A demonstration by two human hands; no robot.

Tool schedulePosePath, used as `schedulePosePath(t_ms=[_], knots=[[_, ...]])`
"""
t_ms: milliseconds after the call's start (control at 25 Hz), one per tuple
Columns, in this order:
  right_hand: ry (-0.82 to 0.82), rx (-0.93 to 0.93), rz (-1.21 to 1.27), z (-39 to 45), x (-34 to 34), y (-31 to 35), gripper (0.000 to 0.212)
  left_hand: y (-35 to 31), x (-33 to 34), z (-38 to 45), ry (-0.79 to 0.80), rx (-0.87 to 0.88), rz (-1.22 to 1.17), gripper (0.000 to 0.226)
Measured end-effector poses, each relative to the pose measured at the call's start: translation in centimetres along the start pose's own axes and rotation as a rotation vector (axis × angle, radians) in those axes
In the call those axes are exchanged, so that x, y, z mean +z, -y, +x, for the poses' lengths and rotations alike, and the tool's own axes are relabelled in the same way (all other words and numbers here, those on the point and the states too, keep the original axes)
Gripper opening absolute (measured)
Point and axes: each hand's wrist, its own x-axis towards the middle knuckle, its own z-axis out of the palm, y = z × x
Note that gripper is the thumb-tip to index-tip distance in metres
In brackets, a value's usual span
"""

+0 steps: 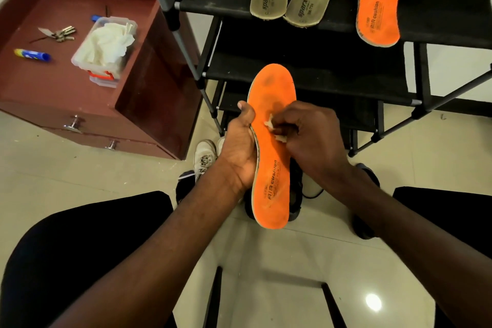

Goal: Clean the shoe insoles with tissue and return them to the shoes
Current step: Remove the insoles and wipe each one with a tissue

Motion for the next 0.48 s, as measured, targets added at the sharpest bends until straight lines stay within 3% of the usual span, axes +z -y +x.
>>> schedulePosePath(t_ms=[160, 240, 400, 480], knots=[[0.104, -0.073, 0.176, -1.7, 0.6, 2.5, 0.023, -1.0, -1.6, 0.4, 0.032, 0.027, -0.070, 0.087], [0.148, -0.086, 0.135, -2.5, 0.0, 1.9, 0.021, -0.9, -1.8, 0.2, 0.029, 0.028, -0.081, 0.087], [-0.063, 0.089, 0.056, -1.1, -0.1, 0.1, 0.027, 0.1, 0.2, 0.0, -0.019, 0.024, 0.052, 0.083], [-0.019, 0.050, 0.116, -1.5, 0.6, 1.4, 0.027, -0.1, -0.3, 0.3, -0.024, 0.029, 0.015, 0.084]])
